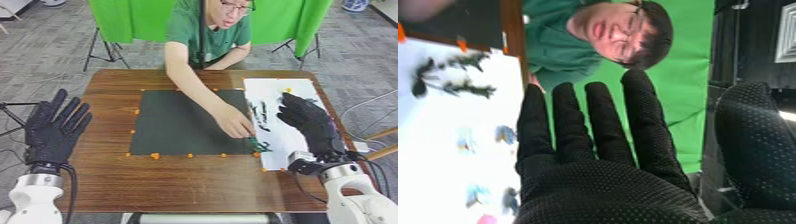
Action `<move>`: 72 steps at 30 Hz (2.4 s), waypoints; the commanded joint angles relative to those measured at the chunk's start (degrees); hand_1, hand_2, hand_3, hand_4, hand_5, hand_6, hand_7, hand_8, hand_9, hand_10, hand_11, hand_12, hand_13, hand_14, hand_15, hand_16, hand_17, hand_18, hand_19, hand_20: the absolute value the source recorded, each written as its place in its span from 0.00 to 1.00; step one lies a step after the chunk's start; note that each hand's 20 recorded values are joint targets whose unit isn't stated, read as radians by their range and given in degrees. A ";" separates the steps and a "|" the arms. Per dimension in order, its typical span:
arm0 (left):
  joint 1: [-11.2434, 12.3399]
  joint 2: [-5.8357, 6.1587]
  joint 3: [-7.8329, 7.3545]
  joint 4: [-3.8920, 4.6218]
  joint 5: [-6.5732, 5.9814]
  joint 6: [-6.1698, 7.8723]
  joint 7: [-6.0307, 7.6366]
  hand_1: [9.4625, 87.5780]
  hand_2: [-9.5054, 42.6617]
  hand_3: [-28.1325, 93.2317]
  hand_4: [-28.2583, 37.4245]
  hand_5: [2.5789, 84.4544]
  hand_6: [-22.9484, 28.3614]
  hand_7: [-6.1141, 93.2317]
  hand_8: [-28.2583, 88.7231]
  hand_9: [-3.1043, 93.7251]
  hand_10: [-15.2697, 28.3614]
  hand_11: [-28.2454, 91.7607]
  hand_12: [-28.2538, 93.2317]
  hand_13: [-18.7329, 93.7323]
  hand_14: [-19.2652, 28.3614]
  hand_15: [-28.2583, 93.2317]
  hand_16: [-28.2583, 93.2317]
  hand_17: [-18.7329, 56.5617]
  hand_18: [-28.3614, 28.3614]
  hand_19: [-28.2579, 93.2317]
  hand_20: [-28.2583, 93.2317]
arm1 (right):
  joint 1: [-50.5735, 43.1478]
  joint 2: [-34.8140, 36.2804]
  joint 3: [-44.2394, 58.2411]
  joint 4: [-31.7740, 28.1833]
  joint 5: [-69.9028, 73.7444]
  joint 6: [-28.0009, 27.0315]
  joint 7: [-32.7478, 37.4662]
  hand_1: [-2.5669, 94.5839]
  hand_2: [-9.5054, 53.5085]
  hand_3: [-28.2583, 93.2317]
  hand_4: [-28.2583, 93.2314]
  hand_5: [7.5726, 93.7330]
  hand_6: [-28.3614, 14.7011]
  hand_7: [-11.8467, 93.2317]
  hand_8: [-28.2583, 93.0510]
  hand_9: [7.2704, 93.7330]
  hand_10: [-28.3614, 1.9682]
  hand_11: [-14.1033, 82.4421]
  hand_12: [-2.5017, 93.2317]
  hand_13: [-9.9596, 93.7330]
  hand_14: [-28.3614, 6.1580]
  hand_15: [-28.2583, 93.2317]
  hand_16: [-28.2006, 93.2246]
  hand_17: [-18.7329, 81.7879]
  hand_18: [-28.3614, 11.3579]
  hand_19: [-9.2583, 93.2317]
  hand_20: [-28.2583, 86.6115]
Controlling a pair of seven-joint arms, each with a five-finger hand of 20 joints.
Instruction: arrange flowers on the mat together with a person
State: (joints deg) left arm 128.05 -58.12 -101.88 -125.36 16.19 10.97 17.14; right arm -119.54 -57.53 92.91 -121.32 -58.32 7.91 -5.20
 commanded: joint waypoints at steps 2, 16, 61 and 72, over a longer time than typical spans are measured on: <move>1.40 -0.67 -0.01 0.28 -0.48 -0.16 0.14 0.28 0.29 0.80 0.00 0.33 0.54 0.18 0.15 0.30 0.66 0.36 0.31 0.34 0.68 0.42 0.20 0.17 0.73 0.45 0.33 | 2.86 0.53 -1.48 0.87 -0.39 1.33 0.75 0.20 0.33 0.84 0.04 0.39 0.61 0.24 0.15 0.35 0.49 0.18 0.18 0.38 0.43 0.30 0.43 0.29 0.33 0.38 0.36; 2.10 -0.68 -1.06 -0.23 -0.77 1.04 0.23 0.27 0.34 0.80 0.00 0.35 0.55 0.18 0.15 0.31 0.67 0.37 0.30 0.35 0.69 0.43 0.20 0.17 0.73 0.46 0.33 | 2.79 0.24 -1.35 0.87 -0.43 0.40 0.37 0.20 0.34 0.84 0.04 0.39 0.61 0.24 0.15 0.35 0.49 0.18 0.18 0.38 0.43 0.30 0.43 0.29 0.33 0.38 0.36; 2.62 -0.80 -1.52 -0.23 -0.36 1.01 0.34 0.27 0.35 0.80 0.00 0.37 0.55 0.18 0.15 0.32 0.67 0.37 0.30 0.35 0.70 0.45 0.19 0.16 0.73 0.47 0.33 | 1.89 -0.17 -1.13 0.62 0.17 0.33 0.17 0.19 0.35 0.84 0.04 0.40 0.61 0.24 0.15 0.35 0.54 0.18 0.18 0.38 0.43 0.30 0.43 0.29 0.32 0.39 0.36; 2.55 -0.69 -1.55 -0.14 -1.07 1.19 0.83 0.27 0.34 0.80 0.00 0.37 0.56 0.18 0.15 0.32 0.67 0.37 0.30 0.35 0.70 0.45 0.19 0.16 0.73 0.47 0.33 | 2.75 0.23 -1.41 0.78 -0.29 1.05 0.34 0.19 0.35 0.84 0.04 0.40 0.61 0.24 0.15 0.35 0.54 0.18 0.17 0.38 0.43 0.30 0.42 0.29 0.32 0.39 0.36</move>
State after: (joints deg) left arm 129.68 -58.62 -103.45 -125.67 15.50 11.71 17.63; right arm -117.04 -57.60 91.37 -120.79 -58.19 8.05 -4.81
